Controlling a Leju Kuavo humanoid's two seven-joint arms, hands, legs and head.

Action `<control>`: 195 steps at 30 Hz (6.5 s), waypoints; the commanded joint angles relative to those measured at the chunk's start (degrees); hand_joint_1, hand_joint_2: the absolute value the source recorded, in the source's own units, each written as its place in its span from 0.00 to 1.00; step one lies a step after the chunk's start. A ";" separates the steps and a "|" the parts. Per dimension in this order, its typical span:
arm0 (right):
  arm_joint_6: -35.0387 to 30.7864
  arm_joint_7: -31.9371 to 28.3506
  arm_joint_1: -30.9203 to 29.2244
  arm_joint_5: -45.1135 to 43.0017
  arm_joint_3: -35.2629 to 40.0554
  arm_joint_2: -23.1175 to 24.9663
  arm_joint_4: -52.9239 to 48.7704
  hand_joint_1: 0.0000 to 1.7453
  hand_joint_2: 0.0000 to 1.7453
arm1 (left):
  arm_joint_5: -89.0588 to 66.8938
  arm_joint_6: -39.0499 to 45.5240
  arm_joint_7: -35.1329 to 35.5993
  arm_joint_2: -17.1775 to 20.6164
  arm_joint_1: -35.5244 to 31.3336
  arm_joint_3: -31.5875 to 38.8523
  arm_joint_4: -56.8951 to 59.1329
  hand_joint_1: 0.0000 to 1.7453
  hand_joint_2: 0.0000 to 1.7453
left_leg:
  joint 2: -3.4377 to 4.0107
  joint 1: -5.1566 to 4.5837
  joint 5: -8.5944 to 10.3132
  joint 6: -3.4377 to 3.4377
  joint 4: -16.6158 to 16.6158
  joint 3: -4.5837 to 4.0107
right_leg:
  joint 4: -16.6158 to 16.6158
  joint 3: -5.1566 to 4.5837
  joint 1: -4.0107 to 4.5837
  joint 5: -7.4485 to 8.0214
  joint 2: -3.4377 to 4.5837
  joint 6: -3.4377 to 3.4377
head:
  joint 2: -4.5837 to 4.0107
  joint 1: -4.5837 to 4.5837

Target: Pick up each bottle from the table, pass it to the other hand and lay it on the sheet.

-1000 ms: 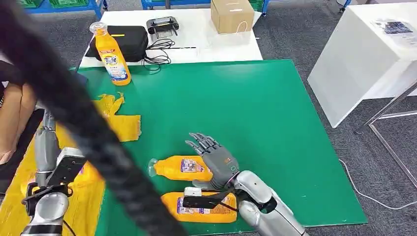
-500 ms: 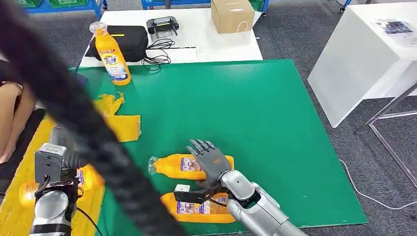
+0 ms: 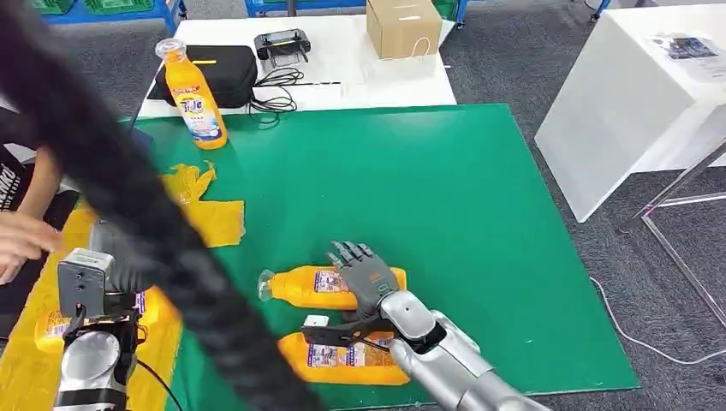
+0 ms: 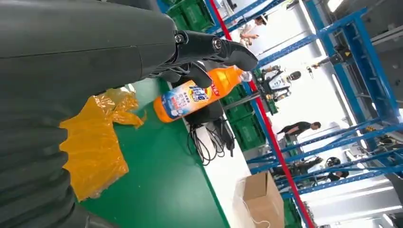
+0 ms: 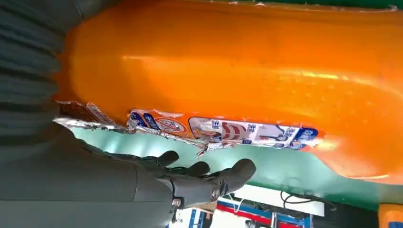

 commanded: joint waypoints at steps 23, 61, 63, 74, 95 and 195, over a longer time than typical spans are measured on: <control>-5.72 2.05 2.93 -0.88 -5.84 1.09 -3.78 1.00 1.00 | 2.03 -0.81 0.47 -1.81 -0.85 -0.94 0.89 0.00 1.00 | -0.05 0.08 -0.09 0.00 0.04 0.24 | -0.07 0.33 0.09 -0.06 -0.09 -0.04 | 0.00 0.00; -25.78 -25.79 11.29 -30.82 -12.55 5.89 -19.49 1.00 1.00 | 21.37 -16.74 5.06 -0.11 -3.35 -17.46 7.12 0.00 1.00 | -0.03 0.09 -0.08 -0.01 0.00 0.14 | -0.10 0.23 0.09 -0.04 -0.07 -0.06 | 0.00 0.00; -24.06 -26.85 10.84 -32.57 -11.70 6.06 -18.90 1.00 1.00 | 22.46 -17.32 5.22 -0.03 -3.54 -18.26 7.42 0.00 1.00 | -0.05 0.06 -0.08 0.00 0.01 0.10 | -0.07 0.19 0.06 -0.06 -0.08 -0.04 | 0.00 0.00; -19.06 -29.04 7.19 -34.83 -4.56 6.90 -12.05 1.00 1.00 | 25.80 -18.49 5.31 0.06 -5.31 -21.97 8.84 0.00 1.00 | 0.04 0.05 -0.06 0.00 -0.03 0.10 | -0.10 0.17 0.06 -0.01 0.04 -0.03 | 0.00 0.00; -17.54 -25.92 3.26 -26.99 4.51 7.88 -2.12 1.00 1.00 | 23.33 -17.17 3.74 -0.67 -5.05 -26.45 6.36 0.00 1.00 | -0.03 0.07 -0.08 0.00 0.00 0.08 | -0.09 0.19 0.08 -0.04 -0.03 -0.03 | 0.00 0.00; 17.28 -30.18 9.69 -40.02 11.27 -14.05 -17.80 0.00 1.00 | -31.82 26.19 -4.30 0.75 -9.27 -4.99 42.77 0.00 1.00 | -0.03 0.04 -0.03 0.06 -0.08 0.38 | -0.19 0.50 0.05 0.02 0.02 0.01 | 0.00 0.00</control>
